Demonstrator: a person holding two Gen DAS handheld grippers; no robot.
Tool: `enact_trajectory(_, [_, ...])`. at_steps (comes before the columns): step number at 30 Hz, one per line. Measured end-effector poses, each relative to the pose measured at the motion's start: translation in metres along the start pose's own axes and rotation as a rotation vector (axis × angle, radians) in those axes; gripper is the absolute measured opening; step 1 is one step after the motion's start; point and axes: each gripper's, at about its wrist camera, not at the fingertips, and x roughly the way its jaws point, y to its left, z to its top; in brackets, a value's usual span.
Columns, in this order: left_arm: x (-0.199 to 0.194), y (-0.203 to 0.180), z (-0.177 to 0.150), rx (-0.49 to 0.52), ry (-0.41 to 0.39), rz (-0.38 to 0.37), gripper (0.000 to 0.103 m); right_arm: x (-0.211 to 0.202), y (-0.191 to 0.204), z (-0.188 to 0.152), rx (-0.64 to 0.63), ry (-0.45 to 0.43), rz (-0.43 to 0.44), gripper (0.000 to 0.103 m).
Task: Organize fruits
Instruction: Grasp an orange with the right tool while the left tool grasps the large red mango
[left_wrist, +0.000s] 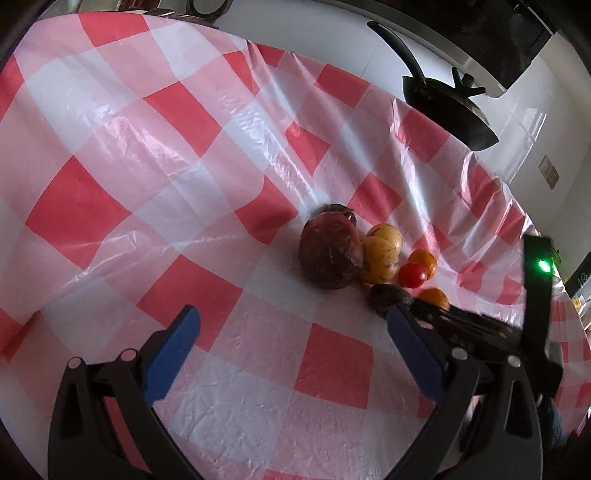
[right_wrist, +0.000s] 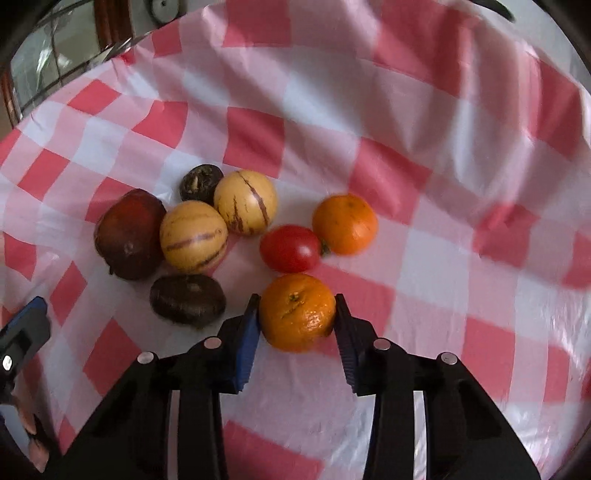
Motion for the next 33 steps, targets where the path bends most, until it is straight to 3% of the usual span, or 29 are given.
enact_trajectory(4, [0.002,-0.003,-0.001,0.018,0.017,0.012,0.101,-0.018,-0.029,-0.011,0.164,-0.087,0.059,0.039])
enact_trajectory(8, [0.008,-0.008,0.0,0.032,0.038,0.07,0.101,-0.015,-0.053,-0.012,0.283,-0.106,0.133,0.039])
enact_trajectory(15, [0.059,-0.045,0.016,0.266,0.16,0.194,0.101,-0.015,-0.051,-0.013,0.276,-0.119,0.171,0.039])
enact_trajectory(21, [0.103,-0.051,0.041,0.326,0.22,0.226,0.082,-0.014,-0.051,-0.011,0.272,-0.116,0.172,0.039])
enact_trajectory(23, [0.107,-0.051,0.046,0.331,0.211,0.21,0.068,-0.015,-0.052,-0.011,0.273,-0.118,0.176,0.039])
enact_trajectory(24, [0.106,-0.053,0.046,0.338,0.205,0.196,0.053,-0.015,-0.052,-0.011,0.273,-0.119,0.177,0.039])
enact_trajectory(27, [0.095,-0.053,0.036,0.338,0.184,0.191,0.053,-0.015,-0.052,-0.012,0.272,-0.121,0.181,0.039])
enact_trajectory(33, [0.044,-0.027,0.017,0.193,0.103,0.119,0.052,-0.015,-0.052,-0.011,0.272,-0.12,0.184,0.039])
